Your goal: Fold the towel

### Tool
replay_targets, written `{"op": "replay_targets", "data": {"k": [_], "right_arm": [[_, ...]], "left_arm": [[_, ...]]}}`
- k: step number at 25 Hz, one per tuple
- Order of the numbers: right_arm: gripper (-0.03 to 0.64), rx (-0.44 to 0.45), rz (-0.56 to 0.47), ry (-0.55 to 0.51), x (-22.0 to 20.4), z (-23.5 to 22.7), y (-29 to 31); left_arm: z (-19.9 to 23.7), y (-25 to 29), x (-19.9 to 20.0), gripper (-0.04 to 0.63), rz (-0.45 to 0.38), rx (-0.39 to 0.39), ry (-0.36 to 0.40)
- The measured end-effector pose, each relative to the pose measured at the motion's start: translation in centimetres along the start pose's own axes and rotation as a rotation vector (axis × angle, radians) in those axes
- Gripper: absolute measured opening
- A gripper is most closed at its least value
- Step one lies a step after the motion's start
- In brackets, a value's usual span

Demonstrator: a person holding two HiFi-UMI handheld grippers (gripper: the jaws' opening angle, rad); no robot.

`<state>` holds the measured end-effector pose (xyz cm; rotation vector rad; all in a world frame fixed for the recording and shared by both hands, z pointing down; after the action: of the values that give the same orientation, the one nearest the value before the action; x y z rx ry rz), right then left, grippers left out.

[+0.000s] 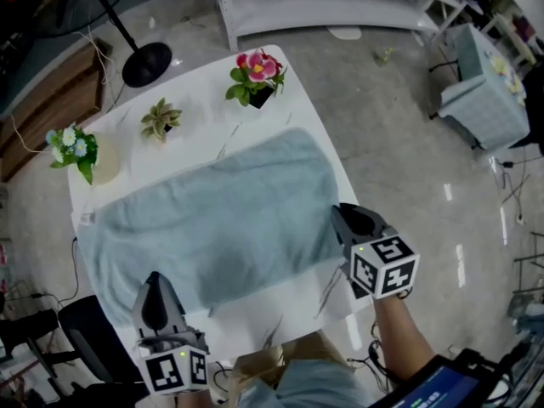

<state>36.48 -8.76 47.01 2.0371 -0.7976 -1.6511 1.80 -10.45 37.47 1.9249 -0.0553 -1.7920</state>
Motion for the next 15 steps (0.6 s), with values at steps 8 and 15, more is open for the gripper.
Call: {"op": "replay_targets", "data": {"k": [8,15], "right_arm": [[0.043,0.036,-0.097,-0.149,6.9,7.2,-2.8],[0.043,0.071,-0.149,-0.276,9.6,17.5,-1.9]], "left_arm": [[3.9,-4.3,1.7,0.008,-0.016,0.088,-0.026],[10.1,-9.2,0.5,0.009,-0.034,0.11,-0.09]]}}
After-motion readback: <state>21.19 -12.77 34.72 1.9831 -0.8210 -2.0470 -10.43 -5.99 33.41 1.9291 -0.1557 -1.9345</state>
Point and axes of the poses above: the fingertips, and each gripper's own axes: y forward along the fingers, z to its left, x out of its top, the point moved 2 cm from there along -y, backward along the fingers
